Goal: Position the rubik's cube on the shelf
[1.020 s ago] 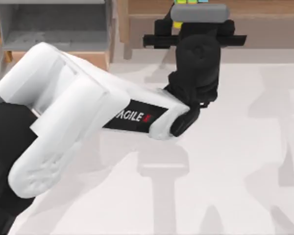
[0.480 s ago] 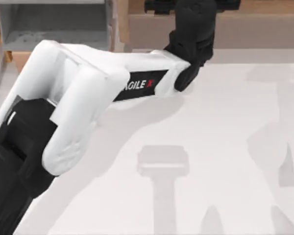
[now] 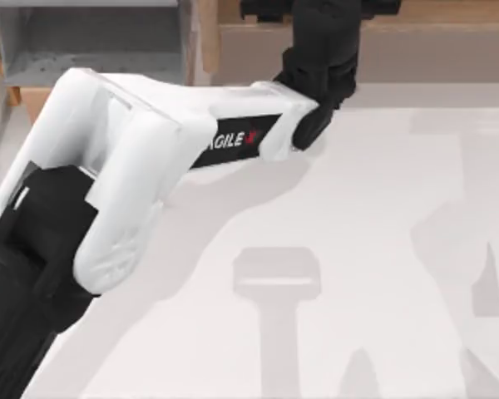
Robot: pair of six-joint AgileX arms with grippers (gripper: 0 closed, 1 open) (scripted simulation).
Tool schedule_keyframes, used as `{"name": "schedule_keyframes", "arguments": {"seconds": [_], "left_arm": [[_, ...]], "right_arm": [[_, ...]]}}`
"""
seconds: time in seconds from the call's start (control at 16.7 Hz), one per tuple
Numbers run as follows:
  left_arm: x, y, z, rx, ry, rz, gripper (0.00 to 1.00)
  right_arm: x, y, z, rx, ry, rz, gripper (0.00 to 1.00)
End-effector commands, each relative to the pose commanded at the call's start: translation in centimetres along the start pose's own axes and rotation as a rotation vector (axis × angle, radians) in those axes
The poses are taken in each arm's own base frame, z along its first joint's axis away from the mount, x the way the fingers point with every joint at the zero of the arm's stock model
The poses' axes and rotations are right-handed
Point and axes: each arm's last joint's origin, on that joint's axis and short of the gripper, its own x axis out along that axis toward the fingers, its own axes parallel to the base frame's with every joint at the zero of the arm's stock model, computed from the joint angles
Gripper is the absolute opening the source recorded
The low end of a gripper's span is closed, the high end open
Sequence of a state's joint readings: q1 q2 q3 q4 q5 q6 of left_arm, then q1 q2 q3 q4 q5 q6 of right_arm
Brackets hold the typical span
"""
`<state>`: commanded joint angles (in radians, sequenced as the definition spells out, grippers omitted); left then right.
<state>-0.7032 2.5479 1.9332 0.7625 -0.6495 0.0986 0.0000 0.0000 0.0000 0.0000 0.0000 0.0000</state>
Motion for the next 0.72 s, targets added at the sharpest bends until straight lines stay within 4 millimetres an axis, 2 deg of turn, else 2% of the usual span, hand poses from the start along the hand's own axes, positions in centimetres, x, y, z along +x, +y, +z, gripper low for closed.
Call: {"name": "schedule_keyframes", "arguments": {"seconds": [0.66,0.72], "left_arm": [[0.0,0.0,0.0,0.0,0.0,0.0,0.98],[0.0,0.0,0.0,0.0,0.0,0.0,1.0]], "right_arm": [[0.0,0.0,0.0,0.0,0.0,0.0,1.0],[0.0,0.0,0.0,0.0,0.0,0.0,1.0]]}}
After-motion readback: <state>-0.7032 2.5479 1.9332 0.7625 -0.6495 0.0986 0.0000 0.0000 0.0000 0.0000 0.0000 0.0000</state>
